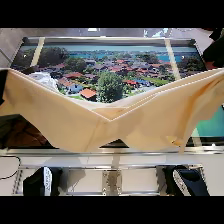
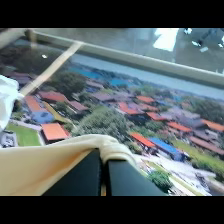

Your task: Fold the shirts.

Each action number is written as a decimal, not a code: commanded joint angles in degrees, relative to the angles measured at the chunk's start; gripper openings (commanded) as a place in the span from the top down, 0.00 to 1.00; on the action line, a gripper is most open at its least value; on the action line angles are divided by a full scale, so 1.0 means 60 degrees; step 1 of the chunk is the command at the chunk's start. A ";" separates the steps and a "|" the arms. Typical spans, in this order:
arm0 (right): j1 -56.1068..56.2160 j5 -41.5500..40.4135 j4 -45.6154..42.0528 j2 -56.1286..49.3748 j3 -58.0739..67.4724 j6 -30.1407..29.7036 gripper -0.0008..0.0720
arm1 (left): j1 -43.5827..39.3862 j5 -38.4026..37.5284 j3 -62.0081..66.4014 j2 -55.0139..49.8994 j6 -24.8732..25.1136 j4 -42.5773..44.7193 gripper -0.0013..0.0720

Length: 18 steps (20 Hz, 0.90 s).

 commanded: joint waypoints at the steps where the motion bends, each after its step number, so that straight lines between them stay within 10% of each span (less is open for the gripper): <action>1: -0.0007 0.0776 -0.1013 -0.1060 -0.0375 0.0175 0.97 | -0.0095 -0.1657 -0.0069 -0.1523 -0.0386 0.0342 0.97; 9: -0.0004 -0.1621 0.0317 -0.5774 -0.3096 0.0069 0.97 | -0.4841 0.1107 -0.0871 -0.7894 -0.0255 0.3741 0.97; 18: 0.0069 -0.8564 0.2546 -0.8852 -0.2492 0.0080 0.97 | -0.5337 0.5843 0.0710 -1.1326 -0.1428 0.3020 0.97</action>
